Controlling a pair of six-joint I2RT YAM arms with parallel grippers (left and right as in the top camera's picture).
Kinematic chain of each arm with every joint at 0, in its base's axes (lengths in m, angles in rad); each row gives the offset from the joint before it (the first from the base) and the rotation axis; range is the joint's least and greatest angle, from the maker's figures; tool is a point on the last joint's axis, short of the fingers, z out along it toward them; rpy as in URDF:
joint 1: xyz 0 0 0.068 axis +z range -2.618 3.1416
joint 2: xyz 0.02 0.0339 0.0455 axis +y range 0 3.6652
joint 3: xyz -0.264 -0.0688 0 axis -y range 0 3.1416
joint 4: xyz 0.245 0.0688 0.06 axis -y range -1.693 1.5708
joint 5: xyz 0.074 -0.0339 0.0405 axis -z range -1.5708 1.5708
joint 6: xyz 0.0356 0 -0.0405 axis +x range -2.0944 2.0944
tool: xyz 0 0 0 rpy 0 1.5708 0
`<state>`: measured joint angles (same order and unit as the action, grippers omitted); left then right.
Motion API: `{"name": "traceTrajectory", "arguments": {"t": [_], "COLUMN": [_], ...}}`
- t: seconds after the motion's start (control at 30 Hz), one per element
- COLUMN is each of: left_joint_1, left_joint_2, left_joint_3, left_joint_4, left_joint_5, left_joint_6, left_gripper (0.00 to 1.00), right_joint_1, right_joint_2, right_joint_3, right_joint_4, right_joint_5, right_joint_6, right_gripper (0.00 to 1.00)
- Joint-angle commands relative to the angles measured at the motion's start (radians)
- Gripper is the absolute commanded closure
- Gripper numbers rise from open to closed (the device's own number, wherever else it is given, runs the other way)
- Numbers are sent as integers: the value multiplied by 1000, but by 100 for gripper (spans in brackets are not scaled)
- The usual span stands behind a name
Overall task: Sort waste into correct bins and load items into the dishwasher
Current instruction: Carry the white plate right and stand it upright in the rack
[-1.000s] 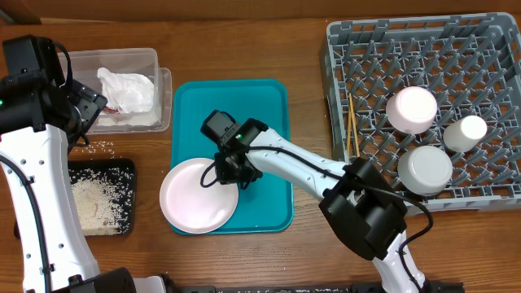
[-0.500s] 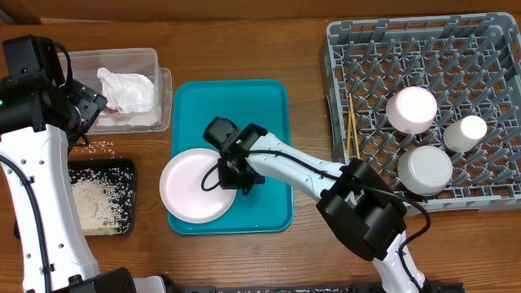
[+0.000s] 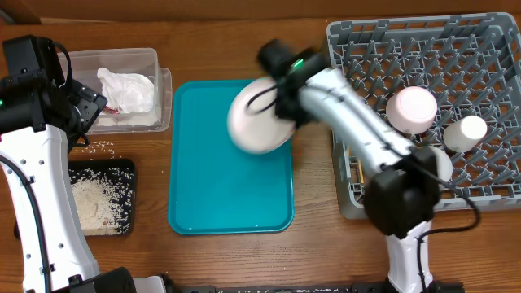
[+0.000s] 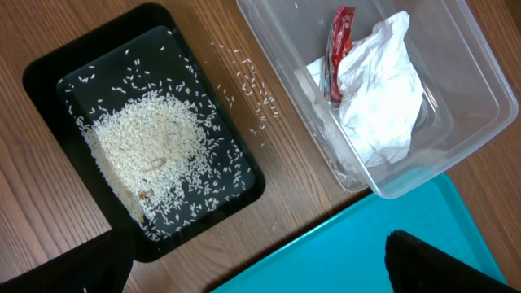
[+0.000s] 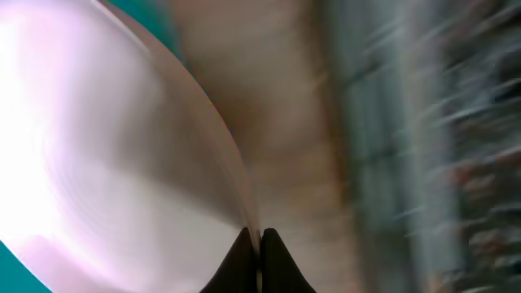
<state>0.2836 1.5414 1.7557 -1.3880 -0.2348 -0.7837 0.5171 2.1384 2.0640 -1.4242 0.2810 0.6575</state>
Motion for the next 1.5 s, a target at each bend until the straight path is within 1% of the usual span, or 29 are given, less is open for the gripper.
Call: {"name": "traceTrajectory", "arguments": {"t": [0.0, 0.1, 0.17, 0.27, 0.37, 0.63, 0.93, 1.2, 1.47], "left_joint_1": [4, 4, 4, 4, 4, 4, 4, 4, 4], "left_joint_2": [8, 8, 8, 8, 8, 8, 8, 8, 8], "left_joint_3": [6, 6, 6, 6, 6, 6, 6, 6, 6], "left_joint_4": [1, 1, 1, 1, 1, 1, 1, 1, 1], "left_joint_5": [0, 0, 0, 0, 0, 0, 0, 0, 0], "left_joint_6": [-9, -9, -9, -9, -9, -9, -9, -9, -9], "left_gripper": [0, 0, 0, 0, 0, 0, 0, 0, 0], "right_joint_1": [-83, -152, -190, -233, -274, -311, -311, -307, -264], "right_joint_2": [-55, -55, -55, -55, -55, -50, -7, 59, 63], "right_joint_3": [60, 49, 42, 36, 36, 29, 29, 29, 30], "right_joint_4": [-9, -8, 8, 57, 127, 229, 236, 241, 238], "right_joint_5": [360, 588, 696, 787, 835, 844, 780, 780, 779], "right_joint_6": [1, 2, 2, 1, -3, -3, -3, -3, -3], "right_gripper": [96, 96, 96, 96, 96, 96, 96, 96, 96]}}
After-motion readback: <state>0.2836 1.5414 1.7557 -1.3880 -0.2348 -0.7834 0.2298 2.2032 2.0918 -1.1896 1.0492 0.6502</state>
